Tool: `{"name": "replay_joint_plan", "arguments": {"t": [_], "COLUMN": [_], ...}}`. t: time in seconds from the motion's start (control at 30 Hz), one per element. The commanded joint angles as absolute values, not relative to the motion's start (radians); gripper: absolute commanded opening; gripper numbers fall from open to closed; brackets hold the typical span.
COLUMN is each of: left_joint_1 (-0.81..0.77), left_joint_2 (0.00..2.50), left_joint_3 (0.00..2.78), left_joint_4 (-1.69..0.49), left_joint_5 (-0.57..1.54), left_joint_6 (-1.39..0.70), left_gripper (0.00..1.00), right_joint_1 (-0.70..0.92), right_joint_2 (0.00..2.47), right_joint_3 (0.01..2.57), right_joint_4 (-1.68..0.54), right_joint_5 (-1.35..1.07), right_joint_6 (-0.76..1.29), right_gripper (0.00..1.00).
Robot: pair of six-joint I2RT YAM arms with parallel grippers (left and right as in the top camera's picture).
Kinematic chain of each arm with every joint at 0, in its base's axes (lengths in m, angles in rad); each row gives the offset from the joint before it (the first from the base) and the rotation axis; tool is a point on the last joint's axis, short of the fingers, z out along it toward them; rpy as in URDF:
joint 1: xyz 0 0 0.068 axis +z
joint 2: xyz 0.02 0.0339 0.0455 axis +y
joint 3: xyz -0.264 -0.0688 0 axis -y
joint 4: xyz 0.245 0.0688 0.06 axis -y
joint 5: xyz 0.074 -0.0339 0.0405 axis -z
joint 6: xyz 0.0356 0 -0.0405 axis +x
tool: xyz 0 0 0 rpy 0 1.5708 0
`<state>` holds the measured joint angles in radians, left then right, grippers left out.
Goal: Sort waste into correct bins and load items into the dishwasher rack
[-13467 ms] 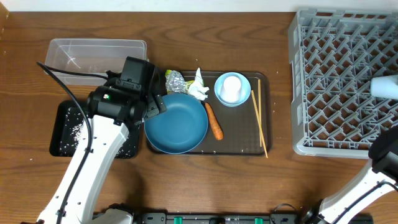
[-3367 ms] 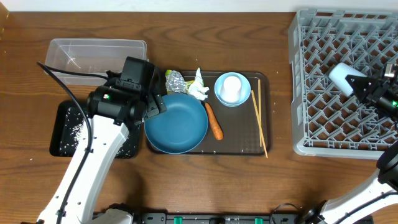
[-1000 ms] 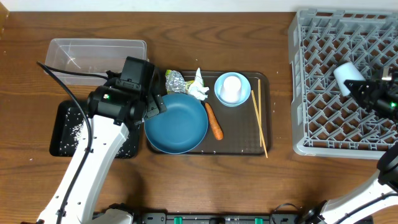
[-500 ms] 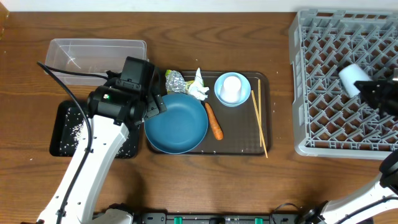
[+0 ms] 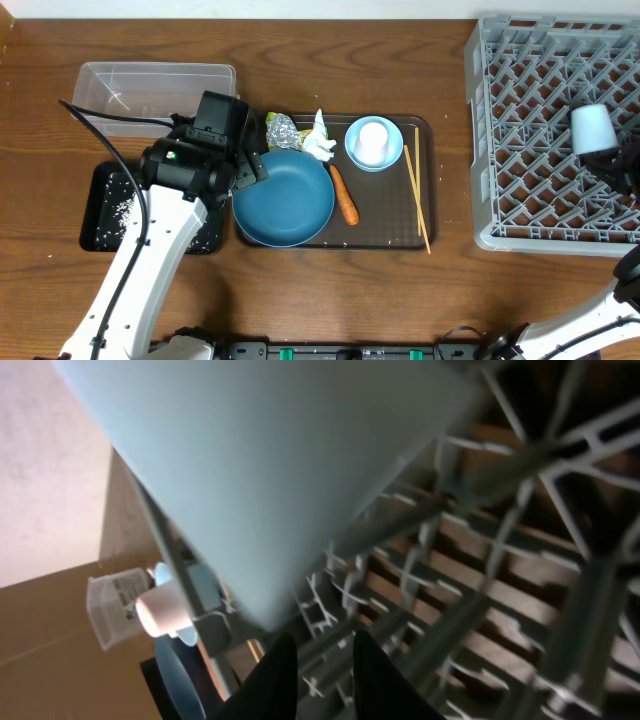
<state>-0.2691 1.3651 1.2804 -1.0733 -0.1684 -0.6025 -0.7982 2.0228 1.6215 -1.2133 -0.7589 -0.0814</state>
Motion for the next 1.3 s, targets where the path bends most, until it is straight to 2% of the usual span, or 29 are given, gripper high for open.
{"name": "replay_joint_plan", "arguments": {"t": [0.0,0.3,0.53,0.67,0.73,0.83,1.07,1.27], "left_joint_1": [-0.264,-0.264,-0.264,-0.264,-0.264,-0.264,-0.265,-0.265], "left_joint_2": [1.363,1.363,1.364,1.364,1.364,1.364,1.364,1.364], "left_joint_3": [1.287,1.287,1.286,1.286,1.286,1.286,1.286,1.286], "left_joint_4": [-1.076,-1.076,-1.073,-1.073,-1.073,-1.073,-1.073,-1.073], "left_joint_5": [-0.189,-0.189,-0.188,-0.189,-0.188,-0.189,-0.188,-0.188], "left_joint_6": [-0.600,-0.600,-0.600,-0.600,-0.600,-0.600,-0.600,-0.600], "left_gripper": [0.98,0.98,0.98,0.98,0.98,0.98,0.98,0.98], "right_joint_1": [-0.798,-0.799,-0.797,-0.776,-0.745,-0.685,-0.554,-0.540], "right_joint_2": [2.042,1.951,1.794,1.731,1.730,1.763,1.844,1.850], "right_joint_3": [1.636,1.636,1.636,1.636,1.636,1.635,1.635,1.635], "right_joint_4": [-1.235,-1.279,-1.141,-1.060,-1.058,-1.041,-0.997,-0.936], "right_joint_5": [-0.730,-0.730,-0.837,-0.650,-0.498,-0.409,-0.187,-0.168], "right_joint_6": [-0.047,-0.001,0.030,0.107,0.120,0.123,0.140,0.164], "right_gripper": [0.20,0.21,0.22,0.17,0.09,0.02,0.00,0.01]}}
